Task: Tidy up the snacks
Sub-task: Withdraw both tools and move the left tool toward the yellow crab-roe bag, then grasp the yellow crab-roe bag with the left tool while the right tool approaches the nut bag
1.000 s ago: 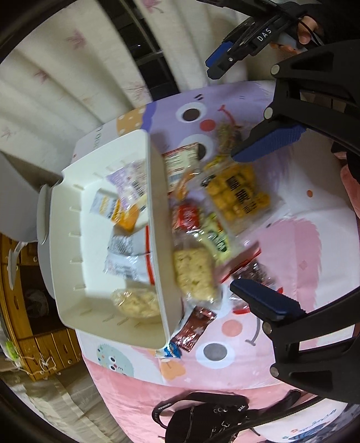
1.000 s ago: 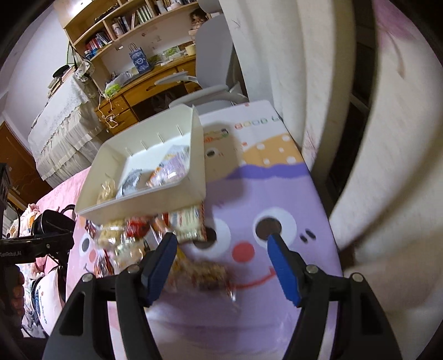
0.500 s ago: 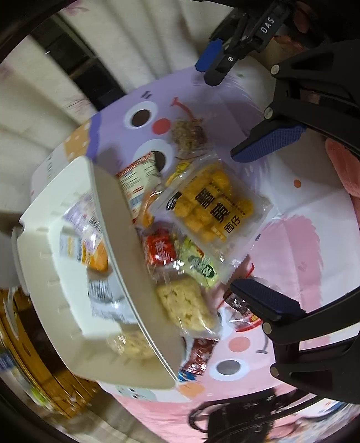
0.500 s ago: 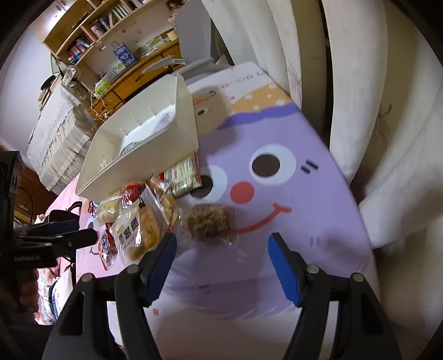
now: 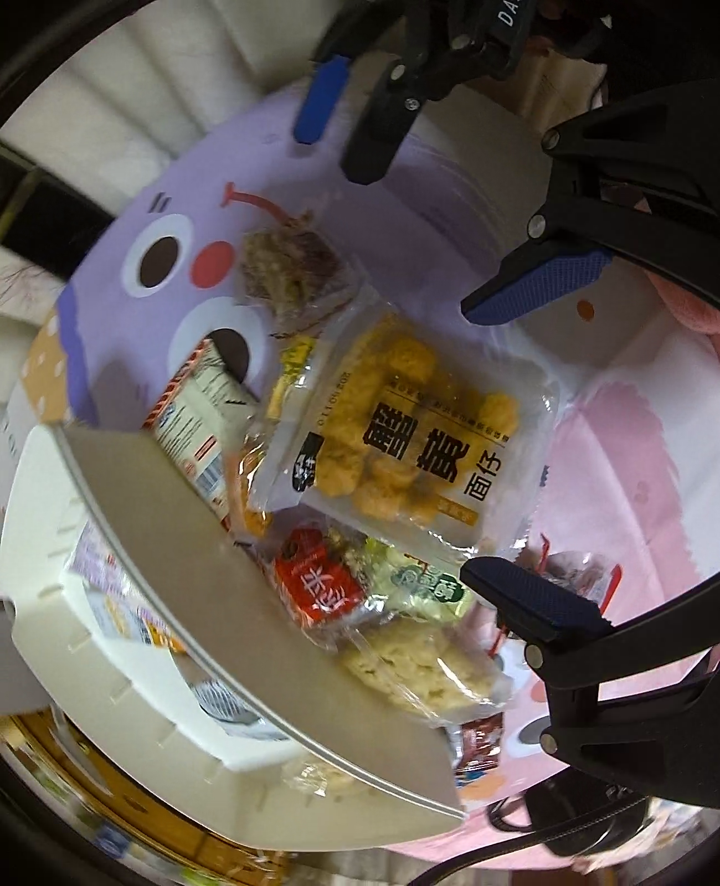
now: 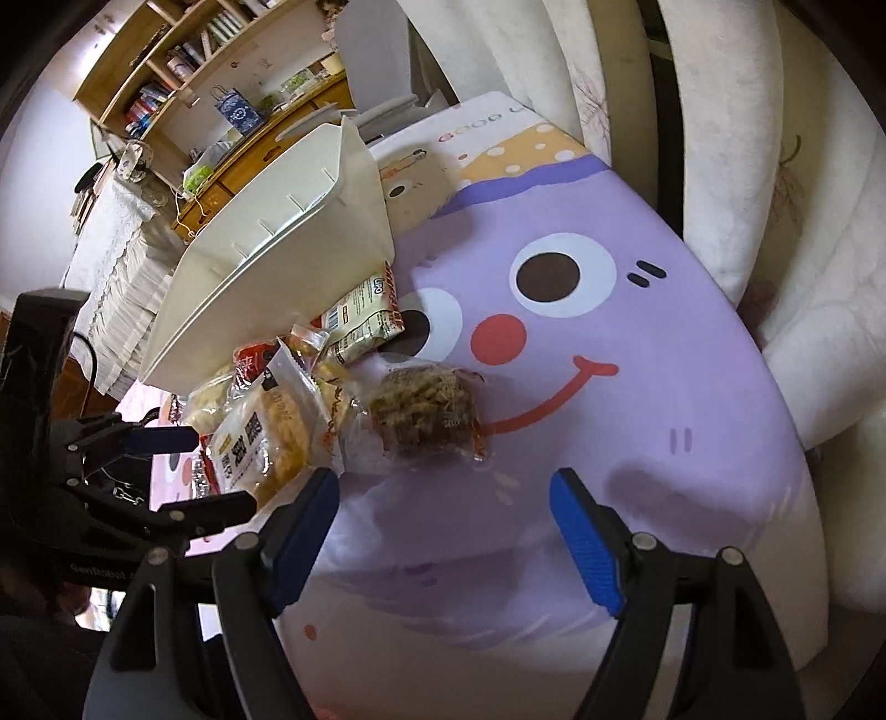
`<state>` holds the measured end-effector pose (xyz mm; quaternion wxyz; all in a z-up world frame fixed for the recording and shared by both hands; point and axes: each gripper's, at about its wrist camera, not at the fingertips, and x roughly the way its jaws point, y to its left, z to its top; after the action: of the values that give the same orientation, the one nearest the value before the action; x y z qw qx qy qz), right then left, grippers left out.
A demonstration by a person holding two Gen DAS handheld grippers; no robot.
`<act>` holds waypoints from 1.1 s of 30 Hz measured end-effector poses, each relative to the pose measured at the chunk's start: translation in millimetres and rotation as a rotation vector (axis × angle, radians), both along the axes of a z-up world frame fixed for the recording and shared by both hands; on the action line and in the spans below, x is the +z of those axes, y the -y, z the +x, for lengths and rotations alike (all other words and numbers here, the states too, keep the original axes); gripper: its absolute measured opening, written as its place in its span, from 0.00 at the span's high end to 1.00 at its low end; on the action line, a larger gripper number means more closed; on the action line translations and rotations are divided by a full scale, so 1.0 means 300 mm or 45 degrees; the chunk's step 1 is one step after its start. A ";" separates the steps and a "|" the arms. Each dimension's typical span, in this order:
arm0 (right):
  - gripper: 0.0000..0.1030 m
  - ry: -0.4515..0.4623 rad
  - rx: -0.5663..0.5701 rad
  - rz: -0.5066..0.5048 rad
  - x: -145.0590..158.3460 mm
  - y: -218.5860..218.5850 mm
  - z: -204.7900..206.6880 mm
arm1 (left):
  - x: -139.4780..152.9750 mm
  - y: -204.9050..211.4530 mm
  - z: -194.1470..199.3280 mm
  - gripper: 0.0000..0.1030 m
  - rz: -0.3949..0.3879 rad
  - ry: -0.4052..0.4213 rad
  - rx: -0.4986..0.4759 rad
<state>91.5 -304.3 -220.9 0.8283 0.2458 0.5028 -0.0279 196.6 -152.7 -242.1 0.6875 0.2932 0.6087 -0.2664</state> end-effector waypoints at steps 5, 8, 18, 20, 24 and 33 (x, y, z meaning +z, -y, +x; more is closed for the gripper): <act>0.23 0.046 0.043 -0.116 -0.024 -0.042 0.017 | -0.042 0.026 -0.010 0.18 0.064 0.041 -0.095; 0.23 0.068 0.049 -0.167 -0.043 -0.062 0.026 | -0.061 0.045 -0.025 0.18 0.096 0.097 -0.179; 0.23 0.138 0.041 -0.274 -0.079 -0.082 0.082 | -0.129 0.101 -0.034 0.17 0.136 0.104 -0.279; 0.23 0.135 0.046 -0.286 -0.087 -0.086 0.096 | -0.139 0.104 -0.026 0.17 0.129 0.088 -0.277; 0.23 0.139 0.056 -0.296 -0.095 -0.095 0.108 | -0.144 0.116 -0.022 0.18 0.110 0.086 -0.296; 0.36 0.149 0.077 -0.317 -0.105 -0.113 0.125 | -0.160 0.081 -0.016 0.21 0.075 0.072 -0.267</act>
<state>129.1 -270.4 -252.3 0.8808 0.1270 0.4533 -0.0508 191.7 -177.0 -290.0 0.6637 0.3826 0.5627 -0.3106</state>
